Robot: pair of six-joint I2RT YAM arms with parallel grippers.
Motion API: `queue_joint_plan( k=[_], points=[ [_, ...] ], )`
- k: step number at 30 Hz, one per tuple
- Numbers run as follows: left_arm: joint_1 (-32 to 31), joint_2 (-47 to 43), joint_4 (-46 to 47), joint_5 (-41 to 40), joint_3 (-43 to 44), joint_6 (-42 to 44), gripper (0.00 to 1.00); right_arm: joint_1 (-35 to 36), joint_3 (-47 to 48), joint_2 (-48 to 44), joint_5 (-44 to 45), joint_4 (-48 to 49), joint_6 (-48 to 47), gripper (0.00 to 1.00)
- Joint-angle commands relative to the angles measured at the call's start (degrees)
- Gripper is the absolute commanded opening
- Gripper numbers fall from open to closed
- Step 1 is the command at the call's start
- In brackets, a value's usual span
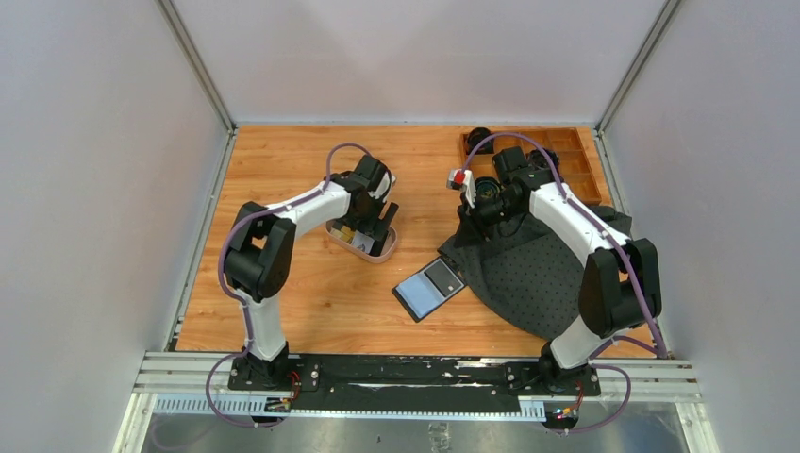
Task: Put the credit cards into the card holder
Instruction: Pick up the credit card from the storage box.
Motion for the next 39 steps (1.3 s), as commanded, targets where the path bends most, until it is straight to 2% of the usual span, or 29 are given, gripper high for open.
queue_joint_plan(
  k=[1,13,16,17,23,29,39],
  points=[
    [0.2,2.0,0.0,0.3,0.6,-1.0,0.99,-1.0,0.1,0.6,-0.3,-2.0,-1.3,0.33],
    [-1.1,3.4,-0.1,-1.2,1.1,-1.8,0.99,-1.0,-0.1,0.6,-0.5,-2.3,-1.7,0.33],
    [-1.5,3.7,0.0,-2.0,1.2,-2.0,0.83,-1.0,0.1,0.7,-0.7,-2.5,-1.8,0.33],
    [-1.7,3.7,-0.1,-2.4,1.2,-2.1,0.81,-1.0,0.1,0.6,-0.8,-2.5,-1.8,0.33],
    [-2.2,4.1,0.0,-3.3,1.0,-2.5,0.75,-1.0,0.0,-0.2,-0.8,-2.6,-1.9,0.33],
    [-2.2,4.3,0.2,-2.6,0.6,-2.8,0.66,-1.0,-0.1,-0.6,-0.9,-2.6,-2.0,0.33],
    [-2.2,1.9,2.7,-3.5,-1.9,-3.6,0.6,-1.0,-0.3,-1.0,-1.0,-2.7,-2.2,0.33]
  ],
)
